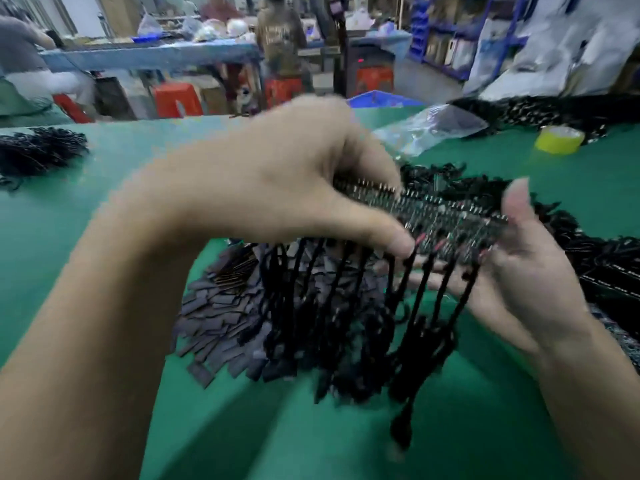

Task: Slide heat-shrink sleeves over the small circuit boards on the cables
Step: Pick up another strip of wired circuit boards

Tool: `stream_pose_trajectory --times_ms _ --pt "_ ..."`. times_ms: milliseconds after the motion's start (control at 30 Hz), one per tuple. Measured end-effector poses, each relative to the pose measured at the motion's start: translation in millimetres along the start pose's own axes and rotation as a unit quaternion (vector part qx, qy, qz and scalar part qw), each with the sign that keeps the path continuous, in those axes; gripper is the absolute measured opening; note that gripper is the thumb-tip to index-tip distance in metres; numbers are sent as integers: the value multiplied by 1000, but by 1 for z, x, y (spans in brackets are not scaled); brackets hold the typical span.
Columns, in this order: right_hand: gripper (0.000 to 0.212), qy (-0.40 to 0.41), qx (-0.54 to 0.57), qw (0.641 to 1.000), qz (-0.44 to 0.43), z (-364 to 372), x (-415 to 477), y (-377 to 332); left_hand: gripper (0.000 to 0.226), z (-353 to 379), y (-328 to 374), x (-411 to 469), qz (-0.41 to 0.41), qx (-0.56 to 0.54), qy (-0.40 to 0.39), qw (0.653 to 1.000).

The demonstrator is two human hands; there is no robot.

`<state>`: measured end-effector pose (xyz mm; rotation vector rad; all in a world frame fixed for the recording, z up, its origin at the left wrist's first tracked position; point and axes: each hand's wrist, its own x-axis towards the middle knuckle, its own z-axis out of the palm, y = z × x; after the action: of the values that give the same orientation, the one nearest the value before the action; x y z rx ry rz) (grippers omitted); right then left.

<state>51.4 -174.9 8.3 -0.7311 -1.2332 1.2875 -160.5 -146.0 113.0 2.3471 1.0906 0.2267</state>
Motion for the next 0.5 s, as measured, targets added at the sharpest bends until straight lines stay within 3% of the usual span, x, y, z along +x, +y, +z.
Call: stream_pose_trajectory --times_ms 67,133,233,333,400,500 --pt "81 -102 -15 995 4 14 -8 -2 21 -2 -12 -12 42 -27 28 998" --pt "48 -208 2 978 27 17 -12 5 18 7 -14 -25 49 -84 1 995" --pt "46 -198 -47 975 92 19 -15 18 36 31 -29 -36 8 -195 -55 979" --pt "29 -170 -20 976 131 31 -18 34 26 47 -52 -41 -39 -235 -29 971" --pt "25 -126 -23 978 167 38 -13 51 19 50 -71 -38 -60 -214 -20 975" --pt "25 -76 -55 971 221 39 0 77 22 59 -111 -27 -87 -272 16 958"
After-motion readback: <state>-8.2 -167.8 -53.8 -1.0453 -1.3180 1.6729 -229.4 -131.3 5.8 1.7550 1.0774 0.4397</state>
